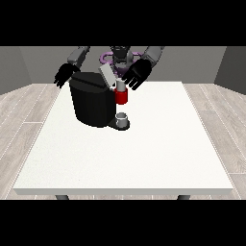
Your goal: Insert the coffee pod into the coffee machine and close the lid
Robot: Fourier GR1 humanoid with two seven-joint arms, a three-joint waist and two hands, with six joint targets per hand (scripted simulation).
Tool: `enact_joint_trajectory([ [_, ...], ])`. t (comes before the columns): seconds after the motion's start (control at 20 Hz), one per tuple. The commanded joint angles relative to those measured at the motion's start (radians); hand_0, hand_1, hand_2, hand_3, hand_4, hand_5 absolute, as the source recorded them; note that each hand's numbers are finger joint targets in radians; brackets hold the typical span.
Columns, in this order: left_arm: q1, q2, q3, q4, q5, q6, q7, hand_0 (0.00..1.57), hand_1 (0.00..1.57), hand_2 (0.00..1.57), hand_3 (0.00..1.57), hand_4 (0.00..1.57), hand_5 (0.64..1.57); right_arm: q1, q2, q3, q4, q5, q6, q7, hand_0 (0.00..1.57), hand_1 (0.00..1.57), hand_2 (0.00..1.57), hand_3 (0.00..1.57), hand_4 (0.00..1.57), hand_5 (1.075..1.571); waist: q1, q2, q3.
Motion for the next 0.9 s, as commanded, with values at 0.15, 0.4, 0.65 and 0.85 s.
enact_joint_trajectory([
  [0.15,-0.026,-0.005,0.000,0.011,-0.017,0.008,0.031,1.18,1.18,1.25,1.19,0.49,1.571,0.005,0.024,0.006,0.007,0.011,-0.015,-0.071,0.00,0.00,0.00,0.00,0.48,1.571,0.002,0.024,0.0001],
  [0.4,0.000,-0.007,0.001,0.029,-0.014,0.000,-0.016,1.25,1.25,1.28,1.18,0.48,1.571,-0.021,-0.008,-0.007,-0.018,0.002,-0.003,-0.023,0.00,0.00,0.00,0.00,0.46,1.571,0.000,0.038,-0.0002],
  [0.65,0.035,-0.040,-0.001,0.028,-0.018,0.023,-0.002,1.20,1.20,1.24,1.14,0.47,1.571,0.034,-0.016,-0.015,0.000,-0.007,0.012,-0.033,0.00,0.00,0.00,0.00,0.42,1.571,-0.008,0.012,-0.0003],
  [0.85,0.030,-0.046,-0.010,0.031,-0.034,0.022,0.020,1.13,1.13,1.17,1.03,0.44,1.571,0.053,-0.008,0.015,-0.019,0.002,0.020,0.006,0.00,0.00,0.00,0.00,0.43,1.571,-0.015,-0.026,-0.0003],
])
